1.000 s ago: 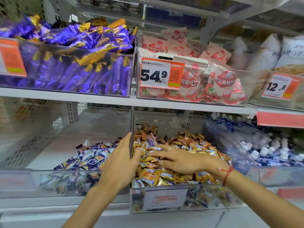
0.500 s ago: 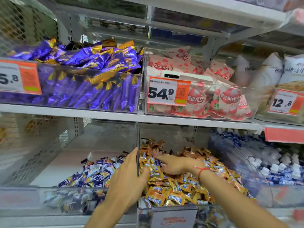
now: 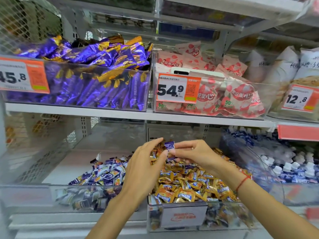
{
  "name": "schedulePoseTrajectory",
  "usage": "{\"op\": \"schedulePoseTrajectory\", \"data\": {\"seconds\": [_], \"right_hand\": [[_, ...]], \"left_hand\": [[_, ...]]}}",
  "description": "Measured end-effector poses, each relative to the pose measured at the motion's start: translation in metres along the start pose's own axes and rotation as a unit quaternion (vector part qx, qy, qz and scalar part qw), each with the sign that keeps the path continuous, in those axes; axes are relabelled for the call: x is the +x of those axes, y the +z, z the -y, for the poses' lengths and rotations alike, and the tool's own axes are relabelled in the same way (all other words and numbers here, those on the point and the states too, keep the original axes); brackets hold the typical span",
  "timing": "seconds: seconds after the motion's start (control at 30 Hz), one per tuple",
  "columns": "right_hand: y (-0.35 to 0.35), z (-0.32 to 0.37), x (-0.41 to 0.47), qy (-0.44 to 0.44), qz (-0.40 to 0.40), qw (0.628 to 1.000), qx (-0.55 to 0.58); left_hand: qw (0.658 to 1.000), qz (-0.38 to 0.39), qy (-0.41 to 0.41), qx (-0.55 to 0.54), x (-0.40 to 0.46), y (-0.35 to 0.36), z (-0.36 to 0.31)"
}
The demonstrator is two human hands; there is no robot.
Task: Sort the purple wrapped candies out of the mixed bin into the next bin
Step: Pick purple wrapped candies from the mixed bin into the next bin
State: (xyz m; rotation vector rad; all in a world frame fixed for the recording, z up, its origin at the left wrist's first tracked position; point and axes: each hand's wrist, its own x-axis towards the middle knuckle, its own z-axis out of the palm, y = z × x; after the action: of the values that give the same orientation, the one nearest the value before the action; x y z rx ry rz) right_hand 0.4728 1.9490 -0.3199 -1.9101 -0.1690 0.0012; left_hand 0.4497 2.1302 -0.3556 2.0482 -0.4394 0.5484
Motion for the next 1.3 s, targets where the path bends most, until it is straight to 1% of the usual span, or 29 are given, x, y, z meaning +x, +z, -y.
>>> {"op": "schedulePoseTrajectory", "data": {"seconds": [0.07, 0.17, 0.27, 0.3, 0.37, 0.43, 0.53, 0.57, 0.63, 0.67, 0.73, 0.8, 0.83, 0.9, 0.97, 1.03, 1.07, 1.13, 1.2, 1.3], "right_hand": [[0.006, 0.007, -0.008, -0.011, 0.024, 1.000, -0.004], [0.012, 0.014, -0.009, -0.035, 0.039, 0.999, 0.002], [0.024, 0.014, 0.001, -0.049, 0.013, 0.998, 0.028], [0.032, 0.013, 0.008, -0.054, -0.006, 0.998, 0.019], [0.052, 0.011, 0.022, -0.092, -0.036, 0.994, -0.045], [0.072, 0.012, 0.033, -0.142, -0.029, 0.984, -0.107], [0.089, 0.016, 0.040, -0.178, 0.048, 0.966, -0.182], [0.088, 0.016, 0.039, -0.182, 0.065, 0.963, -0.187], [0.078, 0.013, 0.039, -0.182, 0.060, 0.968, -0.161], [0.069, 0.009, 0.041, -0.174, 0.035, 0.974, -0.139], [0.046, -0.004, 0.051, -0.126, -0.049, 0.983, -0.120], [0.024, -0.017, 0.066, -0.031, -0.110, 0.979, -0.168], [0.017, -0.024, 0.075, 0.020, -0.116, 0.971, -0.210], [0.014, -0.034, 0.088, 0.097, -0.077, 0.961, -0.248], [0.027, -0.039, 0.096, 0.138, 0.009, 0.965, -0.221], [0.043, -0.042, 0.100, 0.116, 0.081, 0.959, -0.245], [0.047, -0.042, 0.100, 0.090, 0.086, 0.955, -0.268], [0.045, -0.043, 0.096, 0.043, 0.062, 0.952, -0.295], [0.035, -0.042, 0.085, 0.012, 0.056, 0.946, -0.320], [0.016, -0.041, 0.067, -0.018, 0.069, 0.949, -0.308]], "left_hand": [[0.999, 0.000, -0.016, -0.044, 0.002, 0.001, -0.007], [0.995, -0.025, -0.027, -0.089, 0.007, -0.002, -0.007], [0.987, -0.083, -0.052, -0.126, 0.011, -0.017, 0.005], [0.983, -0.112, -0.073, -0.128, 0.012, -0.023, 0.011], [0.975, -0.154, -0.116, -0.110, 0.013, -0.035, 0.024], [0.972, -0.165, -0.148, -0.082, 0.012, -0.045, 0.036], [0.972, -0.135, -0.180, -0.062, 0.015, -0.052, 0.051], [0.973, -0.125, -0.188, -0.048, 0.015, -0.053, 0.054], [0.974, -0.116, -0.192, -0.027, 0.015, -0.052, 0.055], [0.976, -0.113, -0.185, -0.027, 0.016, -0.051, 0.053], [0.981, -0.085, -0.167, -0.046, 0.015, -0.046, 0.046], [0.985, -0.020, -0.158, -0.059, 0.015, -0.039, 0.040], [0.986, 0.018, -0.159, -0.056, 0.014, -0.034, 0.037], [0.983, 0.074, -0.163, -0.038, 0.012, -0.026, 0.033], [0.982, 0.089, -0.165, -0.023, 0.012, -0.020, 0.030], [0.983, 0.080, -0.164, -0.017, 0.012, -0.018, 0.029], [0.984, 0.077, -0.162, -0.013, 0.012, -0.018, 0.029], [0.985, 0.077, -0.155, -0.001, 0.012, -0.017, 0.030], [0.986, 0.077, -0.147, 0.011, 0.010, -0.017, 0.030], [0.987, 0.072, -0.143, 0.028, 0.008, -0.017, 0.030]]}}
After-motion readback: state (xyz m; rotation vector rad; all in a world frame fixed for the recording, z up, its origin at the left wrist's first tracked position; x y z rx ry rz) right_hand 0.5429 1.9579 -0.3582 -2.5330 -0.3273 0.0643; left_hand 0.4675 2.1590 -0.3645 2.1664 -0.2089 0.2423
